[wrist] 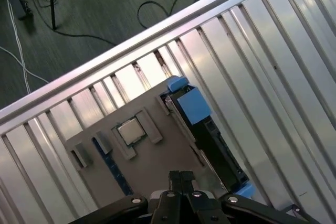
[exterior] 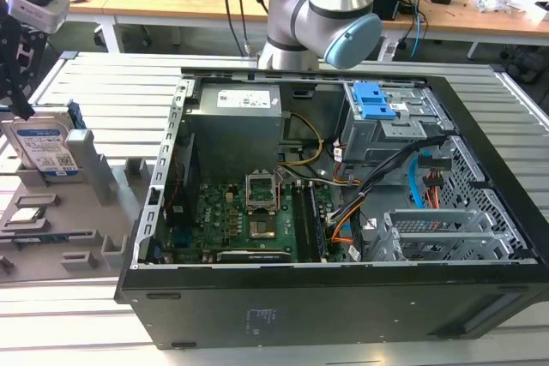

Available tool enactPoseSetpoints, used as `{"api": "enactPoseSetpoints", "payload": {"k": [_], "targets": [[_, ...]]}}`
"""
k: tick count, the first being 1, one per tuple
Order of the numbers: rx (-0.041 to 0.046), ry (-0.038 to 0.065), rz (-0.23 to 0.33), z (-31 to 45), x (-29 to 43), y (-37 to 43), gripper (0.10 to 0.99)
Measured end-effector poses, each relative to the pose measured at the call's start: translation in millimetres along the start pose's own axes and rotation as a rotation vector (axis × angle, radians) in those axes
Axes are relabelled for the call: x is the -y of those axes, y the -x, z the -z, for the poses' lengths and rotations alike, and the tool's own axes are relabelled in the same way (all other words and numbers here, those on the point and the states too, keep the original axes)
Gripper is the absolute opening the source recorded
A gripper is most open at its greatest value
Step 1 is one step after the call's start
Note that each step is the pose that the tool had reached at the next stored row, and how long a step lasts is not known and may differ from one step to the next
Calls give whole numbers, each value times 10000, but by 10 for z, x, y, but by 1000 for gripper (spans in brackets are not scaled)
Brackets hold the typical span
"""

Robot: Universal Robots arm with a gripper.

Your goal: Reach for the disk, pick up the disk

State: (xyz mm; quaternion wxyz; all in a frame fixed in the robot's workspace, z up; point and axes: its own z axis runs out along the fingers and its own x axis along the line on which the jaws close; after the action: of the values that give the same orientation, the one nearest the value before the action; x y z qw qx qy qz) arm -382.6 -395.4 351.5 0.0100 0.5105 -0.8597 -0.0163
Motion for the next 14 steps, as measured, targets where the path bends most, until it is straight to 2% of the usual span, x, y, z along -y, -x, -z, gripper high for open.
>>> {"api": "enactPoseSetpoints", "payload": {"k": [5, 14], "targets": [[-22, 0, 591, 0, 0, 0, 106], [-76, -1, 1991, 0, 0, 0, 106]]}}
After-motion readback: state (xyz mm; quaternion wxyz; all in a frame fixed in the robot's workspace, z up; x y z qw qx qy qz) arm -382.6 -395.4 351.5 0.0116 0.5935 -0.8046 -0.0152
